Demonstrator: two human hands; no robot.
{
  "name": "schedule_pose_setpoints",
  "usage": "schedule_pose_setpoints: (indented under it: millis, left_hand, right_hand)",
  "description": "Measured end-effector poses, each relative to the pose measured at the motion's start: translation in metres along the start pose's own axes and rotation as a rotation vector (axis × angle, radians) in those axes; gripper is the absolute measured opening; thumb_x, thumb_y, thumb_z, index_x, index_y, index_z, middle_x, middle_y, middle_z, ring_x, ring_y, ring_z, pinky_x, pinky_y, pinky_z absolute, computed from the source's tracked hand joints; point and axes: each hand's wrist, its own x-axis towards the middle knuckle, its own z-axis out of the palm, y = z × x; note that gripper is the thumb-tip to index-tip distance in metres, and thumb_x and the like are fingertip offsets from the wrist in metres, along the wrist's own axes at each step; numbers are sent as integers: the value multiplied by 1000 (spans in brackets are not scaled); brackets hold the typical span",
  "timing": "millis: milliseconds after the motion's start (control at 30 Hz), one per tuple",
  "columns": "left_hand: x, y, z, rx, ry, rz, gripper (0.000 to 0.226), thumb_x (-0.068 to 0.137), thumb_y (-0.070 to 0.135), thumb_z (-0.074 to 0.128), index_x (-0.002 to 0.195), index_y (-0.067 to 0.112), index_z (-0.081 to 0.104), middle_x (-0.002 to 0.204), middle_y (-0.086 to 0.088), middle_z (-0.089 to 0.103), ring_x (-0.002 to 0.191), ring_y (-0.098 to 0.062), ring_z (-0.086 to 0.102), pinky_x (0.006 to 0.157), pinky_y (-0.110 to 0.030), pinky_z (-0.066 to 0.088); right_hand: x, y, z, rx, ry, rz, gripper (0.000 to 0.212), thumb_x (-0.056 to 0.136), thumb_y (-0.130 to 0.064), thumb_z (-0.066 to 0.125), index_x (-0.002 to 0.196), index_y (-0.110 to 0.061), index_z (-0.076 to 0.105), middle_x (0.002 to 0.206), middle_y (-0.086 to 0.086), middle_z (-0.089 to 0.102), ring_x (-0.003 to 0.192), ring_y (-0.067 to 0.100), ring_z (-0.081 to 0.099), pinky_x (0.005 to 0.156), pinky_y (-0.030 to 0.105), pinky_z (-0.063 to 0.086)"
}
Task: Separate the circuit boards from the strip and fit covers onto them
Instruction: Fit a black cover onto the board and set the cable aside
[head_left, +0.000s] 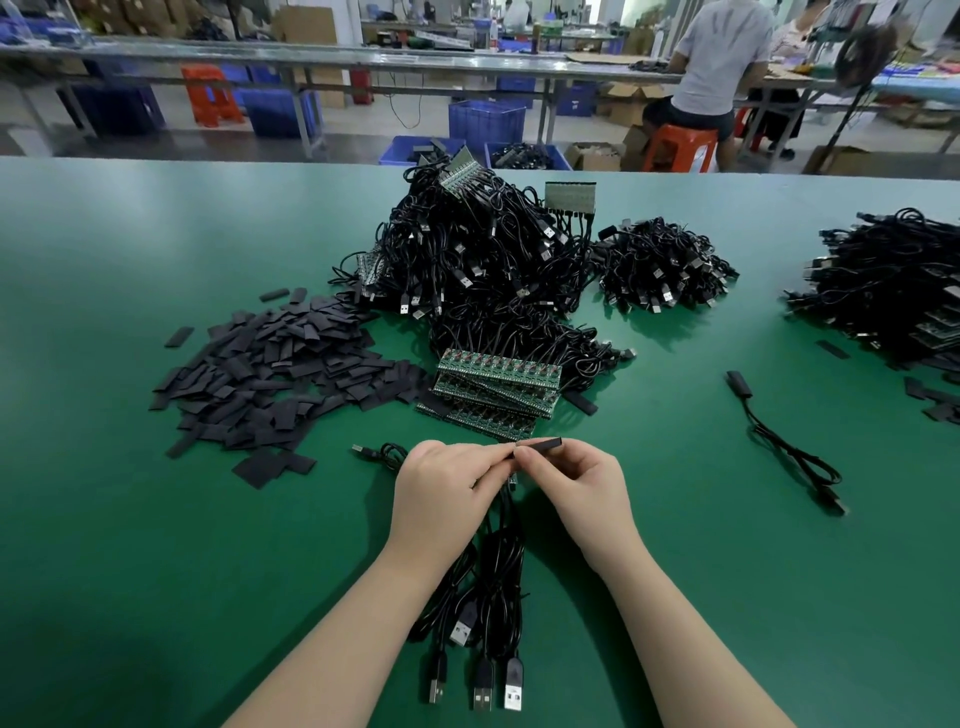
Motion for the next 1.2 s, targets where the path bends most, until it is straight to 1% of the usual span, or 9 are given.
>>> schedule_pose_setpoints:
  millis: [100, 167, 267, 333, 567, 733, 933, 1067, 1200]
  left_hand:
    - [0, -1, 3, 6, 31, 19, 16, 86, 29, 66, 95, 24, 79, 76, 11, 74, 65, -8, 64, 66, -32, 48]
    - [-2, -2, 4, 12, 44, 38, 14, 84, 26, 70, 95, 23, 79, 74, 11, 73, 62, -9, 62, 63, -31, 47]
    - [-2, -3, 6, 18, 55, 71, 17, 88, 28, 66, 95, 20, 79, 69, 12, 71, 56, -9, 56, 61, -29, 44]
    - [-1, -3, 6, 22, 55, 71, 18, 88, 28, 66, 96, 20, 79, 68, 12, 71, 54, -9, 54, 61, -27, 43]
    - [0, -3, 6, 15, 27, 27, 17, 86, 26, 69, 99, 21, 79, 74, 11, 73, 58, -11, 61, 63, -28, 44]
    - [-1, -3, 6, -23, 39, 8, 23, 90, 32, 60, 99, 22, 79, 77, 11, 74, 60, -8, 62, 65, -26, 44]
    - [1, -1, 9, -37, 66, -27, 16, 81, 27, 72, 94, 20, 80, 80, 9, 76, 63, -8, 65, 68, -24, 45]
    - [1, 0, 7, -13, 73, -4, 17, 82, 24, 71, 95, 20, 80, 75, 10, 74, 59, -7, 59, 66, -23, 42]
    - [0, 1, 5, 2, 70, 7, 18, 82, 24, 71, 96, 18, 80, 75, 10, 74, 55, -10, 57, 65, -24, 42]
  right_hand:
    - [0, 0, 1, 8, 15, 8, 18, 87, -19, 75, 80, -36, 78, 77, -5, 76, 69, 2, 64, 65, 14, 49]
    - [0, 0, 1, 4, 22, 20, 18, 86, -20, 76, 76, -35, 78, 70, -8, 73, 62, 0, 60, 60, 13, 46]
    - [1, 1, 0, -19, 14, 31, 19, 84, -24, 77, 68, -33, 75, 59, -11, 65, 54, 0, 51, 53, 14, 41]
    - [2, 0, 0, -27, 5, 29, 19, 84, -24, 78, 68, -33, 75, 58, -12, 64, 53, -1, 50, 52, 14, 40]
    - [1, 2, 1, 9, 28, 30, 10, 85, -24, 77, 77, -30, 78, 68, -6, 71, 60, 2, 57, 58, 16, 46]
    - [1, 2, 2, 41, 21, 29, 11, 85, -22, 76, 80, -31, 78, 73, -5, 74, 65, 2, 61, 61, 15, 48]
    - [1, 3, 1, 132, 74, 39, 10, 87, -18, 74, 82, -24, 79, 88, 5, 76, 78, 9, 66, 73, 19, 53]
    - [2, 3, 2, 49, 28, 12, 14, 86, -19, 76, 81, -31, 78, 78, -1, 75, 69, 4, 63, 64, 15, 49]
    - [3, 5, 2, 21, 26, 24, 9, 86, -22, 77, 81, -29, 78, 78, 5, 74, 69, 7, 61, 63, 17, 49]
